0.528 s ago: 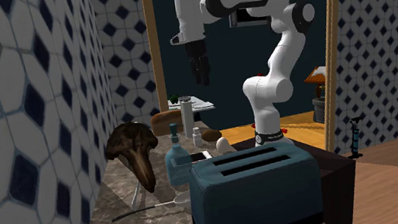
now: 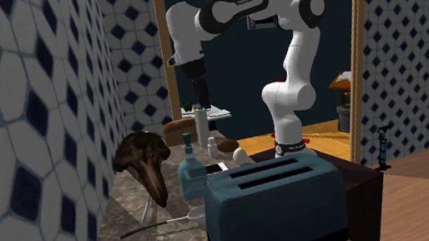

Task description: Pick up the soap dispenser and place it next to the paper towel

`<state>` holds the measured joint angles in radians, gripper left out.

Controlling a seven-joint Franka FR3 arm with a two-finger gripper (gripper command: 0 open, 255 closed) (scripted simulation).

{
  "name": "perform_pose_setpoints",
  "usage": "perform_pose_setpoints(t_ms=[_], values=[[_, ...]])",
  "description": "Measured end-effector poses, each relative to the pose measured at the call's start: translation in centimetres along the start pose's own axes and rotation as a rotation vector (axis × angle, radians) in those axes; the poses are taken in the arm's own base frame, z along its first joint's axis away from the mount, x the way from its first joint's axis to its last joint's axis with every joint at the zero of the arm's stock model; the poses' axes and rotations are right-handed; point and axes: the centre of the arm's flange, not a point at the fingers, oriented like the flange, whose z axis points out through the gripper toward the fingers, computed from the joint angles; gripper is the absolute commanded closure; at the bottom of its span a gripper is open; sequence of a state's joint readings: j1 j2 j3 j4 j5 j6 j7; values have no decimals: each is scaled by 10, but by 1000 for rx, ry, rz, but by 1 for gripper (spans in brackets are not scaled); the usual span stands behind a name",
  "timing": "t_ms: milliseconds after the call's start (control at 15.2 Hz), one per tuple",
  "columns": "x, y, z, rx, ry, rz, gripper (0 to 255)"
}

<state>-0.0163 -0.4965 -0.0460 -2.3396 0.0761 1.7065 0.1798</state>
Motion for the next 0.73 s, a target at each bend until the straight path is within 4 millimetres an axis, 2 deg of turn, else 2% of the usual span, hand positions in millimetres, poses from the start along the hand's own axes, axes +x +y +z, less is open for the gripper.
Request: perform_pose_setpoints(t_ms=[726], values=[[130, -13, 76, 105, -119, 162, 0]])
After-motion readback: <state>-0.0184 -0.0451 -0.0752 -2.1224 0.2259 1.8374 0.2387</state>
